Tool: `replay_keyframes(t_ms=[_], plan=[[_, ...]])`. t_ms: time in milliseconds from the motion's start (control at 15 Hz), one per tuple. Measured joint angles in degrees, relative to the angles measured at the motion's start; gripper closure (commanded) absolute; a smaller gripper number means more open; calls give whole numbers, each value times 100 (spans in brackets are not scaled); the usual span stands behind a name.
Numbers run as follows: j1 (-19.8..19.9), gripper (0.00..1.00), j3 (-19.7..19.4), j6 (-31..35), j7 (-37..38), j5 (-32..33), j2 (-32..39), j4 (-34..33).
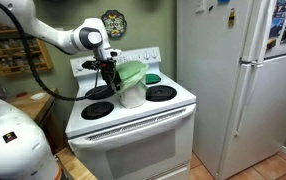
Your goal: Open the trash lid
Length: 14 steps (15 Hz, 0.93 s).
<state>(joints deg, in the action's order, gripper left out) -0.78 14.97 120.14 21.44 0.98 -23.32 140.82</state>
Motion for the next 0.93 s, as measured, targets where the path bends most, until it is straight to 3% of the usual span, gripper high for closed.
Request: replay_keyframes(t_ms=[400,733,933], plan=[[-72,0,-31,0,-45,0,-7,-26],[-591,0,54,-219,-412,38,-243,-386],[-736,0,192,-397,-595,434,-394,-601]])
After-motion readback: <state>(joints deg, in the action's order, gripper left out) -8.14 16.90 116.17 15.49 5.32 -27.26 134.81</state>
